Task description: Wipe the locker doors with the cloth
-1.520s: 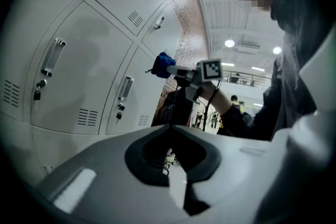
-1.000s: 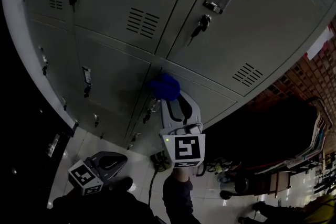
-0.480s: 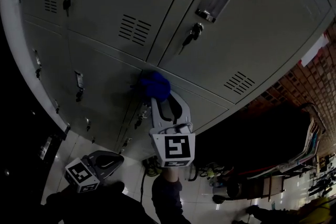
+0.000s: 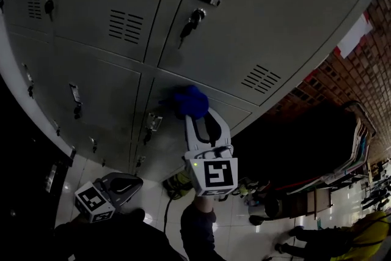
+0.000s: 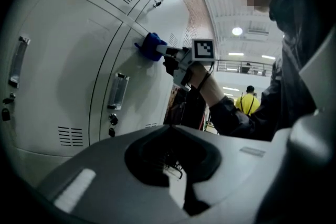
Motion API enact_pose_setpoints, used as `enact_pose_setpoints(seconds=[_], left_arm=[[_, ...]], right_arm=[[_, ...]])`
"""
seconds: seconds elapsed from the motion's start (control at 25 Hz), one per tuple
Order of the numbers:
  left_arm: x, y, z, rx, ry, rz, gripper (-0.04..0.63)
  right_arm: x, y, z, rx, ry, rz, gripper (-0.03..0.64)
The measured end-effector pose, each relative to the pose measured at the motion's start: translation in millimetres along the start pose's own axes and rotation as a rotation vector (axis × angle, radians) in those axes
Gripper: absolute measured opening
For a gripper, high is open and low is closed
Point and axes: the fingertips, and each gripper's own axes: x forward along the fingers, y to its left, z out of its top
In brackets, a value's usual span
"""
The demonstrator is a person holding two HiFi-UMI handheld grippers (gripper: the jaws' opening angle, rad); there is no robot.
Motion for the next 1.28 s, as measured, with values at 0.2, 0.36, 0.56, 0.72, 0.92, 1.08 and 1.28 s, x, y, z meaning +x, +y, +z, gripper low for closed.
enact_pose_setpoints(seconds=[0.2,0.36,0.56,0.72,0.92,1.08,1.28], left_arm=[[18,-11,0,0.008,0.011,-0.047,-0.003],[35,-24,-2,0.018,0.025,-0.100,-0.003],[49,-35,-4,0.026,0.034,-0.143,-0.003],[50,-36,-6,0.026,0.040,-0.156,-0.003],[42,-31,-6,0.019,0.037,-0.154,-0.003],[28,-23,-10,0.011,0.043,-0.157,-0.003],[12,-9,-9,0.005,0.037,-0.167,-0.003]], right_arm=[[-31,-44,-14,0.012,0.021,-0.090,0.118],[-59,-81,-24,0.012,0.040,-0.191,0.119],[-88,-118,-37,0.025,0.056,-0.299,0.118],[-98,-131,-42,0.025,0.062,-0.347,0.120],[-101,-127,-40,0.013,0.065,-0.393,0.118],[-100,-100,-29,0.055,0.010,-0.356,0.118],[-70,-42,-14,0.064,-0.007,-0.239,0.118]])
